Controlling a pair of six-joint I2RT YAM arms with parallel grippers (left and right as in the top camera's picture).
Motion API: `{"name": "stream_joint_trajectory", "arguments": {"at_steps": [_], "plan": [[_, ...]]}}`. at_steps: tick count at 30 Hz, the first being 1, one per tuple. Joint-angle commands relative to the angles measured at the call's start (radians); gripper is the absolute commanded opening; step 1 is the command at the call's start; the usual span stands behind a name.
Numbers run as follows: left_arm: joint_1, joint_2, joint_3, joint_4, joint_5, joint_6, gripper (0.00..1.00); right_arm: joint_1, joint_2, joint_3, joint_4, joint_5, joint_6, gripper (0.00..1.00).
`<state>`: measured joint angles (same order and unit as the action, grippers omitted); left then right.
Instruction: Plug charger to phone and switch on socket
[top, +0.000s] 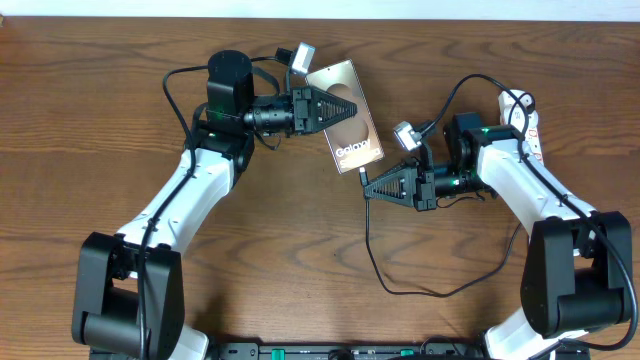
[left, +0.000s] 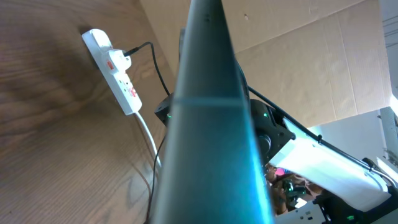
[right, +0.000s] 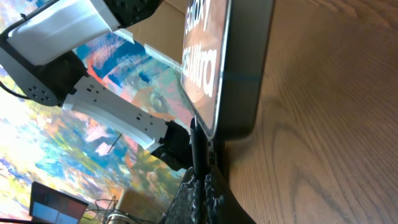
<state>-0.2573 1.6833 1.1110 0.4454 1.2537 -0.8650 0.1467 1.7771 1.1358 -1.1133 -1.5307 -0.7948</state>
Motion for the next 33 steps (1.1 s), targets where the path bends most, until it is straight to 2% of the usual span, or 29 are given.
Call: {"name": "stream_joint_trajectory", "arguments": {"at_steps": [1,21,33], "plan": [[-0.003,-0.013,0.012,0.010,0.029,0.014,0.08,0.005,-0.012,0.000,0.003,-0.032,-0.010,0.01],[-0.003,-0.013,0.012,0.010,0.074,0.017,0.08,0.005,-0.012,0.000,0.010,-0.032,-0.006,0.01],[-0.011,-0.013,0.012,0.009,0.074,0.076,0.07,0.005,-0.012,0.001,0.010,-0.032,0.006,0.01]]}}
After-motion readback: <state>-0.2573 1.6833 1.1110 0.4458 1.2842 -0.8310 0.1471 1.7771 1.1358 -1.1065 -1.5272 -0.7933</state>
